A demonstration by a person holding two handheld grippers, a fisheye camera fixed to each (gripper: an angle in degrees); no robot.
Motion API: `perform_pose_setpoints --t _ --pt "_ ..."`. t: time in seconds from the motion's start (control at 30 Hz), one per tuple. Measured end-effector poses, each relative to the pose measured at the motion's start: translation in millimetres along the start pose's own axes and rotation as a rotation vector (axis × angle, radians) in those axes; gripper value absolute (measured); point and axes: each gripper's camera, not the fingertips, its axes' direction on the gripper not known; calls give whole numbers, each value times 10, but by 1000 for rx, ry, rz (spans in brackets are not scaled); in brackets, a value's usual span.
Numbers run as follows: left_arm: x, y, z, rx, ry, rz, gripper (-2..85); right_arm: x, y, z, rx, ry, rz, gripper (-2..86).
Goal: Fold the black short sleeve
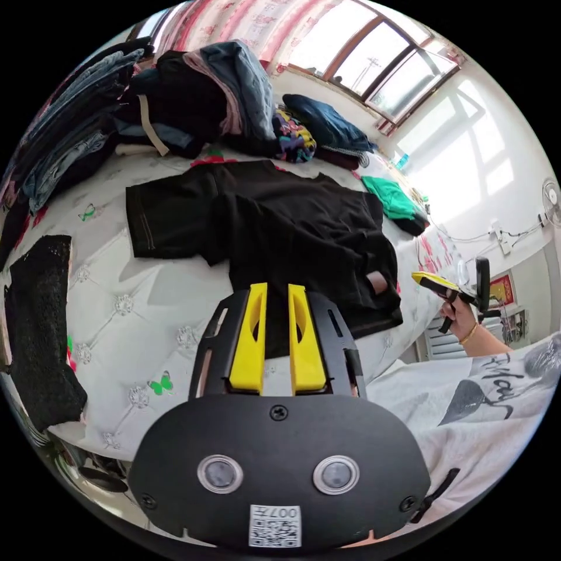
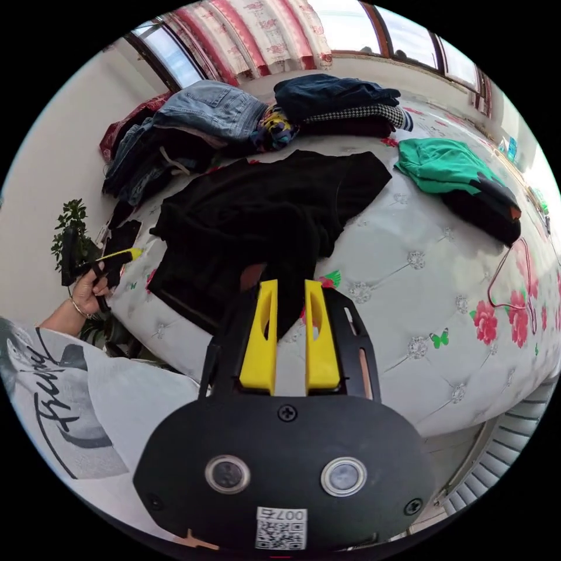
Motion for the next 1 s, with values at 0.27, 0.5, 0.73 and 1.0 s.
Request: perform_pose_setpoints --t 0.27,0.5,0.73,1.0 --pt "248 29 665 -184 -76 42 41 -361 441 521 -213 42 -148 28" --pt "-298 298 -293 -28 -48 -67 -8 94 841 -168 -69 105 22 0" --pt "-1094 1536 -994 -43 -62 -327 -9 308 1709 -500 -115 89 108 6" --pt "-1461 1882 -994 -49 -1 -411 -9 61 2001 -481 -173 126 -45 51"
